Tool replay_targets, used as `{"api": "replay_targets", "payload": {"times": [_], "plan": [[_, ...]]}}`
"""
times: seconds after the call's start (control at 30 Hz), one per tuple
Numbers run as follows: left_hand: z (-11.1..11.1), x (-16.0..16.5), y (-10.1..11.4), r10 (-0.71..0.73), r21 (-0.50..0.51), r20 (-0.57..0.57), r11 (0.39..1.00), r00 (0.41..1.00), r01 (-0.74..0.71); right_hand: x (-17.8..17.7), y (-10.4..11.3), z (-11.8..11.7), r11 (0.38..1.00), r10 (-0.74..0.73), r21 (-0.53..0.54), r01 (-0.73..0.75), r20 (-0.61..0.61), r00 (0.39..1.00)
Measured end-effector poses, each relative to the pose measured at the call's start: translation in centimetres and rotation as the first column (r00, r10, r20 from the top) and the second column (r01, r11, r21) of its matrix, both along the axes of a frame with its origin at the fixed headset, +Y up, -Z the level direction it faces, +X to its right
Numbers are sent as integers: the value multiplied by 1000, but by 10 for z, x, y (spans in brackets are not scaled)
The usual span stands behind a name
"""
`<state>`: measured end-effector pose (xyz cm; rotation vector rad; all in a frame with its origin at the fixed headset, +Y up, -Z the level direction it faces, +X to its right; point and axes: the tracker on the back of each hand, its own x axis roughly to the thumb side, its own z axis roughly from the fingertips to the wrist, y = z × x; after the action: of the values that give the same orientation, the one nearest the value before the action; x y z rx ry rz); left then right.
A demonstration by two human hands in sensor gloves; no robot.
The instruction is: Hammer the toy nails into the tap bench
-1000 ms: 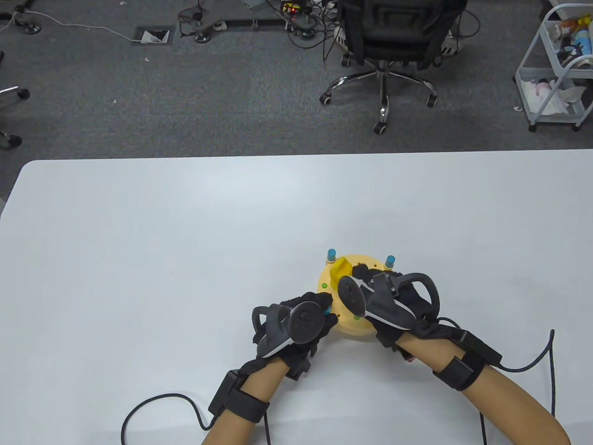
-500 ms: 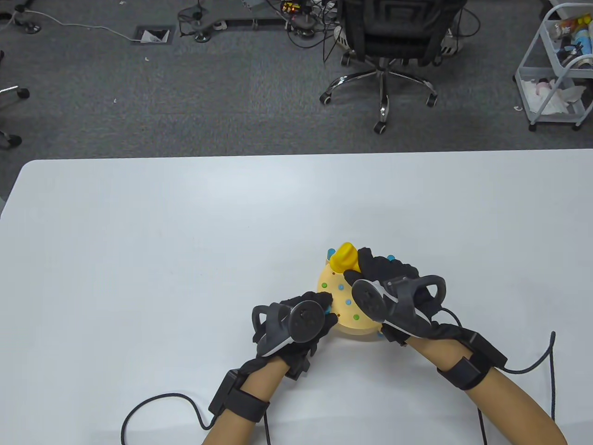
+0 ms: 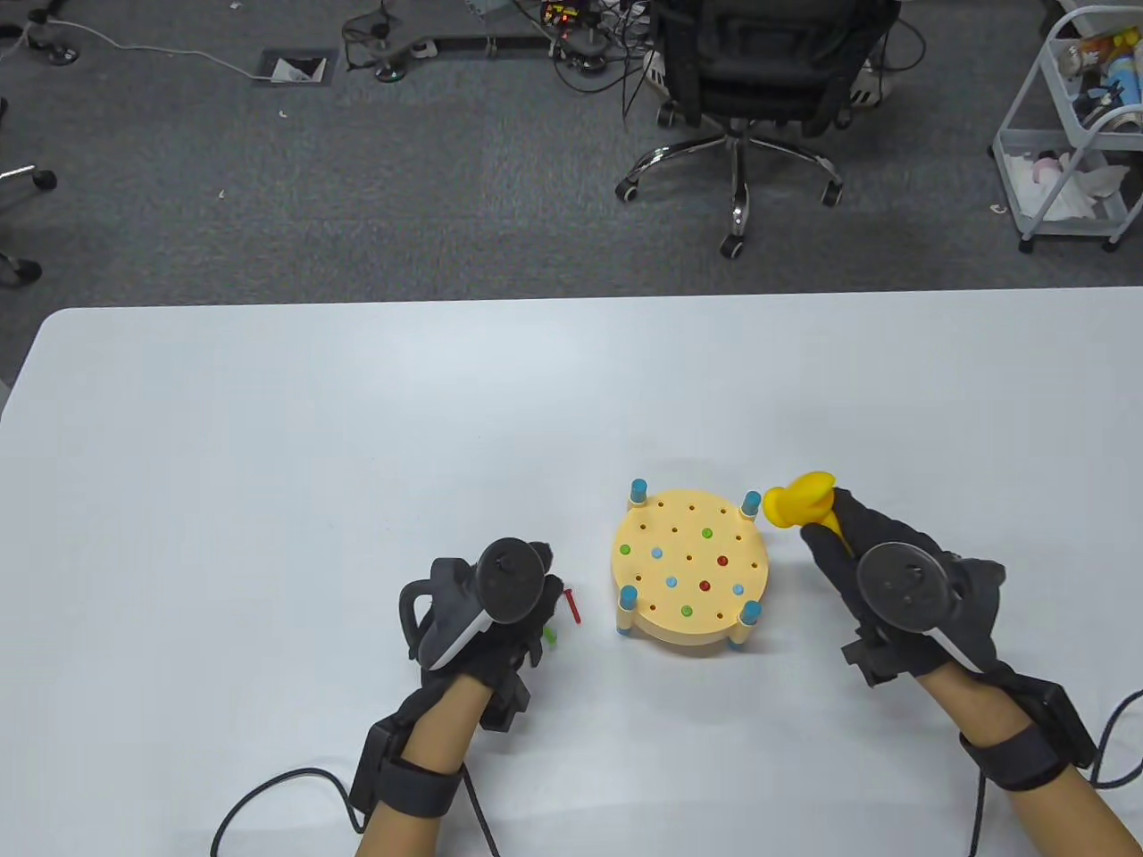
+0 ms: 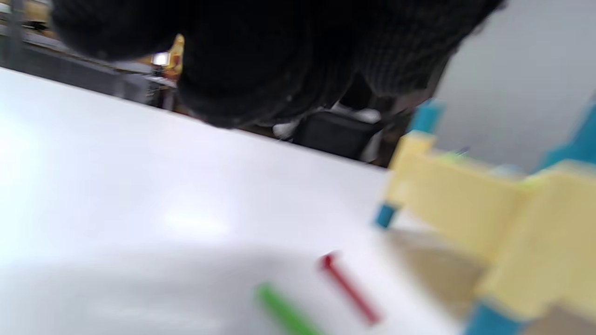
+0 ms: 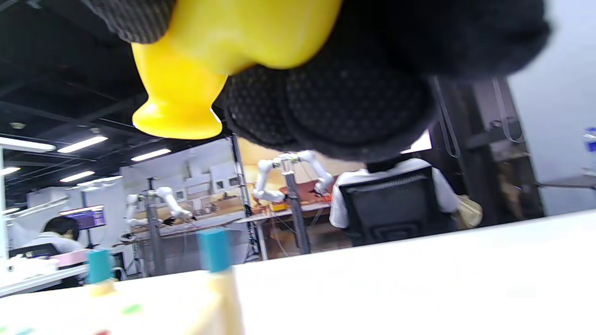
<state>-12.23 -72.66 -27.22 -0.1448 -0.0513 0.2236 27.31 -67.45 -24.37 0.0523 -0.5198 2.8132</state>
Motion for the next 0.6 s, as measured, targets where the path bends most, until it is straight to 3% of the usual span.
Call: {"api": "replay_targets", "payload": {"times": [0.13, 0.33, 0.4, 0.6], "plan": [[-4, 10, -30, -144, -205, -18, 969, 989, 137, 34, -21, 4, 999, -35, -26, 36, 48, 998], [-1, 33, -42, -290, -156, -82, 949, 954, 275, 51, -31, 3, 998, -11, -58, 16, 76, 997], [2, 38, -43, -323, -209, -70, 930, 944, 303, 49, -32, 4, 998, -3, -54, 7, 74, 997], [10, 37, -43, -304, -155, -114, 946, 946, 285, 43, -36, 6, 998, 33, -55, -30, 55, 998]]}}
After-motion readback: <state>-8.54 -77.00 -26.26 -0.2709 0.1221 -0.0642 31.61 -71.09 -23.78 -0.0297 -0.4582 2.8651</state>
